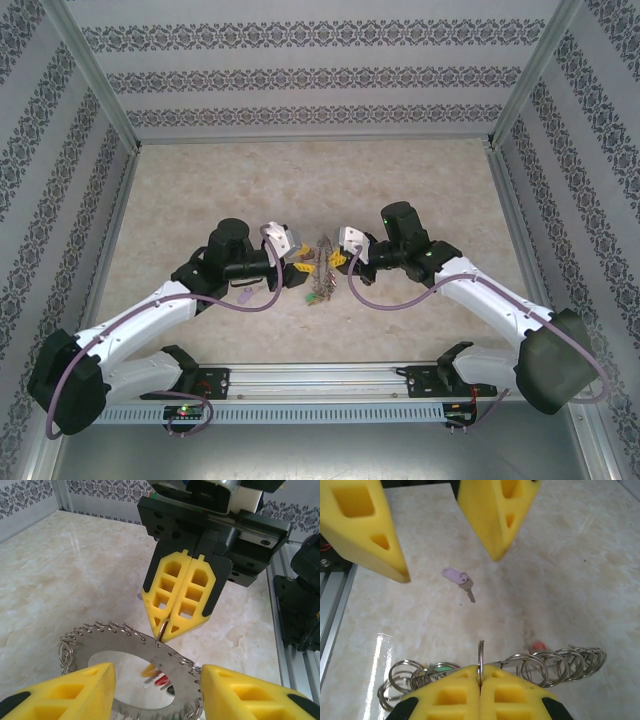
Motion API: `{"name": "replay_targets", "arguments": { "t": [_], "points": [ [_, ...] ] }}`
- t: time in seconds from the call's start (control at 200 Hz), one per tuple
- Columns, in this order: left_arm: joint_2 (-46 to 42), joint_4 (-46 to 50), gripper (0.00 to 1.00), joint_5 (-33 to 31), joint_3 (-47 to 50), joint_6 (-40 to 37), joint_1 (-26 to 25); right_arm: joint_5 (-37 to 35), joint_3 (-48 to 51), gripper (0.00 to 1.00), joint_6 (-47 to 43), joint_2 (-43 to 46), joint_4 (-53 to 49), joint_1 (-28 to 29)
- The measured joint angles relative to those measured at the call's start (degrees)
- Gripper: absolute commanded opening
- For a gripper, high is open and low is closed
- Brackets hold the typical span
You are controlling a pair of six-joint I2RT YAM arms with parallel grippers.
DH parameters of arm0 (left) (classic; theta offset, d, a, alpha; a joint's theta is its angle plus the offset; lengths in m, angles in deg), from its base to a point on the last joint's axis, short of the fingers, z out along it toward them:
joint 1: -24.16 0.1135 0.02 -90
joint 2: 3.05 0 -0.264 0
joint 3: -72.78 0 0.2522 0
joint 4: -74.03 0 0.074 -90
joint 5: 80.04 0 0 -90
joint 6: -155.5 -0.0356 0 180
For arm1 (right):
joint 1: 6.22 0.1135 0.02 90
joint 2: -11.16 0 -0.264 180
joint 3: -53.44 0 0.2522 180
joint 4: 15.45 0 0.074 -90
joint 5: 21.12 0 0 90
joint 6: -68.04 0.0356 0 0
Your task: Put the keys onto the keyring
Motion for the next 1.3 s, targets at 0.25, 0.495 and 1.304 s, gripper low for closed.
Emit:
{"name": "replay_targets", "arguments": {
  "t": [0.25, 0.495, 1.304],
  "points": [
    [3.15, 0.04, 0.42, 2.49, -1.92, -4.72, -2.49, 2.40, -0.02, 0.00, -1.03, 0.00, -0.96, 0.00],
    [4.46, -0.04, 0.40, 1.33, -1.92, -7.56, -2.99, 3.76, -0.02, 0.00, -1.22, 0.00, -0.79, 0.15],
    [10.58, -0.39, 0.13, 1.31, -3.23, -11.52, -3.06, 4.28, -0.07, 0.00, -1.68, -2.62, -0.37, 0.11]
  ]
}}
